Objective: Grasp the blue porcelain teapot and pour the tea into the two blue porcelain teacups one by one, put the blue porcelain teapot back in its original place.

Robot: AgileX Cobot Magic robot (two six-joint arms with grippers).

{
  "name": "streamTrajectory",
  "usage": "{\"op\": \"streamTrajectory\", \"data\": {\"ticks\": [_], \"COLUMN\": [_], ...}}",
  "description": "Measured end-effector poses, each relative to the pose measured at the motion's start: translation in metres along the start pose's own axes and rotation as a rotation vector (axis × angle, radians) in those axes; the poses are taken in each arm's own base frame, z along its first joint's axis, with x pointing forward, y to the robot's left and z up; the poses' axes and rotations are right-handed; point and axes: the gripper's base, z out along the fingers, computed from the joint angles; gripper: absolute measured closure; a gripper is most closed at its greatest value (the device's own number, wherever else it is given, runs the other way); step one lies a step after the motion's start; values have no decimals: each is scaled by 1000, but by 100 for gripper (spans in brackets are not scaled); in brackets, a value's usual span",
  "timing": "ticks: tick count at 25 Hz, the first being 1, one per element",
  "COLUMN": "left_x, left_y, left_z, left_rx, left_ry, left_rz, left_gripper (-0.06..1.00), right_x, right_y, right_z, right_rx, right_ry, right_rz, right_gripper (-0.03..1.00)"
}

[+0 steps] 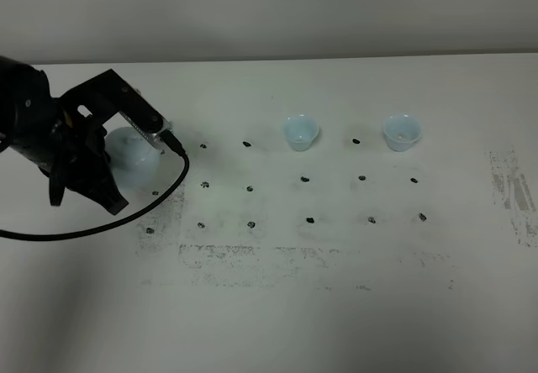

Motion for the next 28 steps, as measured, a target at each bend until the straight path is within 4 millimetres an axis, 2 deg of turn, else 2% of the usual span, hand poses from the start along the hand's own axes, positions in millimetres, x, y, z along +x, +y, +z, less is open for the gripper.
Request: {"op": "streamTrajectory", "data": {"ticks": [8,11,19,28], "left_x": [-36,-49,-78,-115], "left_y": [22,28,43,47], "left_z": [-32,-36,-5,38], "left_rx": [-52,-33,28,50], "left_ry": [-147,-173,-140,-144], "left_rz": [310,366,436,562], "left_gripper": [91,91,91,91], "right_x": [0,0,0,0], "right_y": [0,0,0,0], "right_z": [0,0,0,0], "right_rx": [0,0,0,0], "right_ry": [0,0,0,0], "right_rz": [0,0,0,0], "right_gripper": [39,39,39,39]}}
